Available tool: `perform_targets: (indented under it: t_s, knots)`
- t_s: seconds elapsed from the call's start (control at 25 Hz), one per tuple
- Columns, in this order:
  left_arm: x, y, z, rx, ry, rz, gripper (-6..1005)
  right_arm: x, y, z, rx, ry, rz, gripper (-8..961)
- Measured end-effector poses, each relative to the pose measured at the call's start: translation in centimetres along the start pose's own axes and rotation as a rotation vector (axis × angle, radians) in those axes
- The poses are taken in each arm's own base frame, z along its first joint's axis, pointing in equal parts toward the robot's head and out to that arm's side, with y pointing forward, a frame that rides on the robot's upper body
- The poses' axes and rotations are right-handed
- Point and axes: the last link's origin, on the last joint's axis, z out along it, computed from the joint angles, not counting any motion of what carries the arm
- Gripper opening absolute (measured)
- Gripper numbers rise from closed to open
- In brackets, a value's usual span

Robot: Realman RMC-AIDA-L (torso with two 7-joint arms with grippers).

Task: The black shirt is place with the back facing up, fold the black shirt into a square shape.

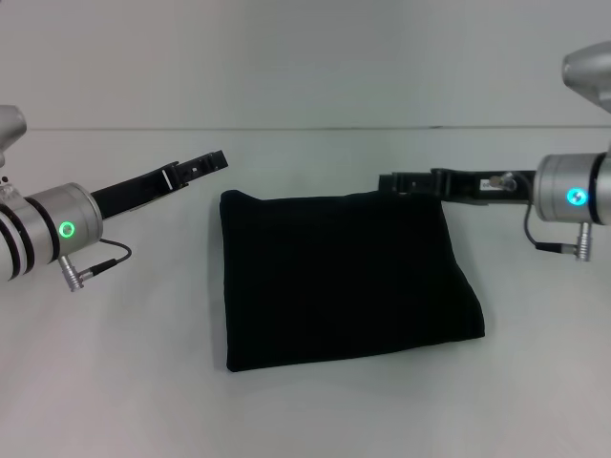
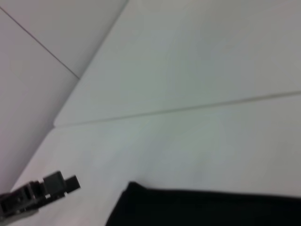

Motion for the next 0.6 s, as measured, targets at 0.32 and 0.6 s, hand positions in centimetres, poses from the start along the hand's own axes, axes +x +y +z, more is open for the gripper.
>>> perform_targets:
  t_s: [0.32, 0.6]
  knots:
    - [-0.2, -0.2, 0.1, 0.023, -0.003, 0.01, 952, -0.6, -0.2, 0.5, 0.022, -0.122, -0.017, 915]
    - [-0.5, -0.5, 0.6, 0.068, -0.008, 0.014, 952, -0.6, -2.4, -1.4, 0.075, -0.163, 0.016, 916]
